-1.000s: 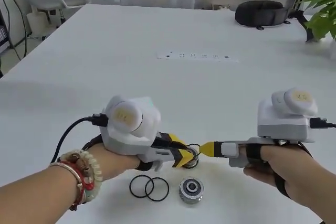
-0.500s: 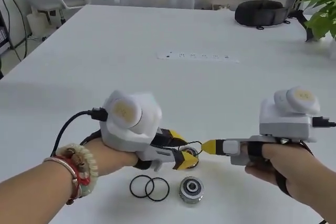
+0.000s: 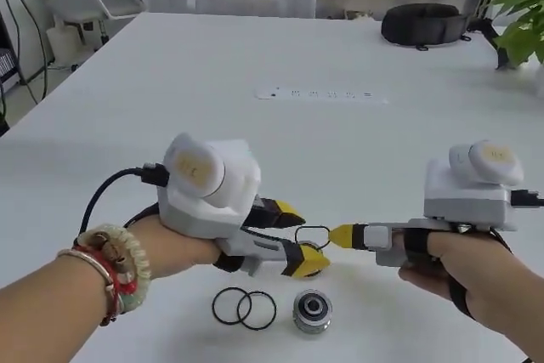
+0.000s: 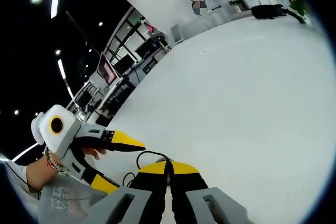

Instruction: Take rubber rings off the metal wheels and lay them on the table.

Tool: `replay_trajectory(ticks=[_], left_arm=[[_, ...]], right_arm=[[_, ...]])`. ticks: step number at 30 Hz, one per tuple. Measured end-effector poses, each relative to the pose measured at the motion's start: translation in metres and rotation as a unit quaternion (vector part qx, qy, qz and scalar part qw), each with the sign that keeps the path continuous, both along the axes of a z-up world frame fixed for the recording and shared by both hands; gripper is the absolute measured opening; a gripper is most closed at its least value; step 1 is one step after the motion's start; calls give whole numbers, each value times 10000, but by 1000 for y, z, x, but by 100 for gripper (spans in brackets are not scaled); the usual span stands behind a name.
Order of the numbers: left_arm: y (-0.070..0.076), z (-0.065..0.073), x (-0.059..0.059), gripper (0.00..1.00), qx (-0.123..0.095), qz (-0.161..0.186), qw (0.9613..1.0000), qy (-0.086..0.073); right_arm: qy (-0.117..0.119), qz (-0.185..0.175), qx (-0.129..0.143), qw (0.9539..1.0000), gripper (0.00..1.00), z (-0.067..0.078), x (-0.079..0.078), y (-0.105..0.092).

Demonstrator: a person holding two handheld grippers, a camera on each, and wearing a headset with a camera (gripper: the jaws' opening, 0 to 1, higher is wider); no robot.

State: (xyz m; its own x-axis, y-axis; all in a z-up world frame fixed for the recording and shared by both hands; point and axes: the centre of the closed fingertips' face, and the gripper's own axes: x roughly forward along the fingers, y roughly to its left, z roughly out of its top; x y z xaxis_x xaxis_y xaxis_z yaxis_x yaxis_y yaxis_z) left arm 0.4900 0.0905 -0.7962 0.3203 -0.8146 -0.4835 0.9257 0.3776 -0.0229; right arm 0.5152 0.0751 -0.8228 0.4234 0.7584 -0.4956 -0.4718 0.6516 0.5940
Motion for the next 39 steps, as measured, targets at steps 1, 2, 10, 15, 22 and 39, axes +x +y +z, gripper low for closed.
replay_trajectory(ticks=[1, 2, 10, 15, 22, 39], left_arm=[[-1, 1, -1, 34, -21, -18, 10000, 7], [-1, 1, -1, 34, -30, -21, 10000, 8], [5, 13, -2, 40, 103, -130, 9997, -201], [12, 25, 0, 41, 9, -100, 9998, -196], [22, 36, 0, 43, -119, -70, 9999, -88], [56, 99, -19, 52, -434, 131, 9980, -441]], right_arm=[[-10, -1, 4, 10000, 0, 1, 0, 0], [-14, 1, 8, 10000, 0, 1, 0, 0], [-62, 77, 6, 10000, 0, 4, -2, 3], [-95, 116, 18, 9999, 0, 6, -3, 6], [-122, 138, 108, 9998, 0, 11, -3, 9], [-209, 244, 235, 9992, 0, 23, -11, 21]])
